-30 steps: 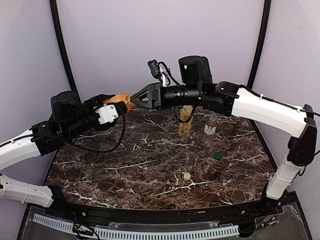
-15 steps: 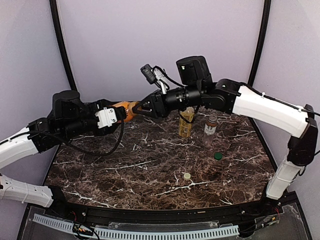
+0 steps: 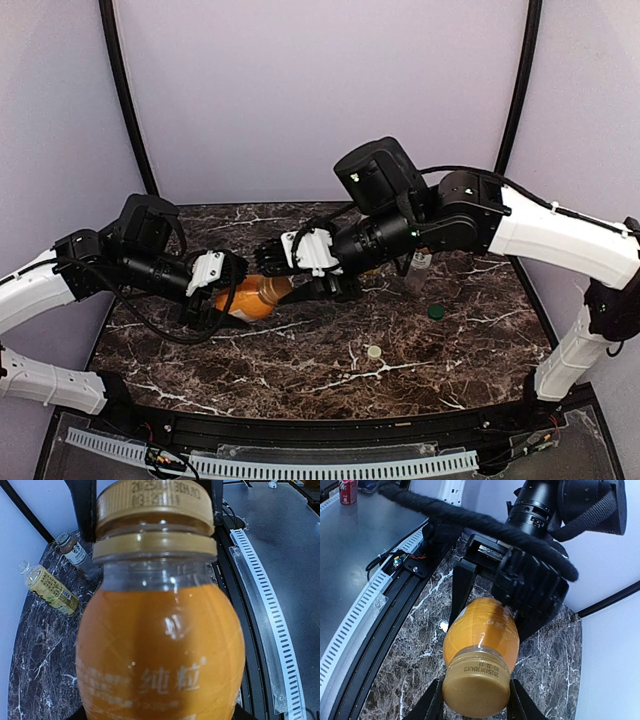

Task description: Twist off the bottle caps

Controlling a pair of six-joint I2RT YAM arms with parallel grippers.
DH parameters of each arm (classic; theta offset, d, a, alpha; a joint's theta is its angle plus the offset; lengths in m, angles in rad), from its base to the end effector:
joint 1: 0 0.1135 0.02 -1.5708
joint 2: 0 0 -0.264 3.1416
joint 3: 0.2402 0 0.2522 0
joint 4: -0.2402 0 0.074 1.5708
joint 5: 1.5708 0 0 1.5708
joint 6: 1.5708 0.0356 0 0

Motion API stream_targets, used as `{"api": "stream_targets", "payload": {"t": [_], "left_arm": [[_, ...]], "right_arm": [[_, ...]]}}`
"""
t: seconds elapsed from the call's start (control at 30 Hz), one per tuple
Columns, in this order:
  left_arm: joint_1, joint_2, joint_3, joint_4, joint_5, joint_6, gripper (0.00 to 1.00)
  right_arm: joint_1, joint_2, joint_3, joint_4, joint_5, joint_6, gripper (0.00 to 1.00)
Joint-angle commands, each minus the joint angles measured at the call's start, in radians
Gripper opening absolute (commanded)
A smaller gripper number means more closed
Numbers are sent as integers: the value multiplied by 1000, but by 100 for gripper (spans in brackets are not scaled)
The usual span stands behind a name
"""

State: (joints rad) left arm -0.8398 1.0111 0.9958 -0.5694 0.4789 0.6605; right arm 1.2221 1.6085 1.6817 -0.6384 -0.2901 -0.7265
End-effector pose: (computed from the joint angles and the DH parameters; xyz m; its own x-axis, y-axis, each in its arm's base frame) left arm 0.1305 -0.1701 0.3352 0.2718 0.5125 -0.8145 0.9504 -0.0101 0.3108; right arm 0.1138 0.3429 0.3972 0.5162 -0.4429 -0.7330 -0.8564 -0.2593 -0.4464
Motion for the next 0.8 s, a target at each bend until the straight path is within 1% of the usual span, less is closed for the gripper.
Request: {"api": "stream_targets", "payload": {"t": [0.0, 0.13, 0.43, 0.47, 0.5, 0.6, 0.63, 0.77], "left_arm": [[-16, 11, 42, 16, 123, -51, 8], [-16, 7, 38, 15, 113, -47, 8], [-15, -2, 36, 25, 84, -38, 8], [-15, -3, 35, 24, 84, -38, 8], [-15, -5, 32, 25, 84, -38, 8], [-16, -10, 28, 32, 78, -38, 8], [-15, -11, 27, 35, 77, -40, 7], [-15, -15, 27, 44, 67, -44, 6]], "right_arm": [[43, 37, 29, 27, 128, -220, 0], [50, 45, 33, 28, 195, -257, 0], [62, 56, 34, 38, 235, -263, 0], [62, 55, 31, 42, 239, -263, 1], [63, 53, 28, 50, 242, -260, 8], [63, 53, 28, 77, 247, -231, 35], [64, 53, 30, 84, 248, -223, 42], [65, 41, 23, 114, 247, -195, 61]]}}
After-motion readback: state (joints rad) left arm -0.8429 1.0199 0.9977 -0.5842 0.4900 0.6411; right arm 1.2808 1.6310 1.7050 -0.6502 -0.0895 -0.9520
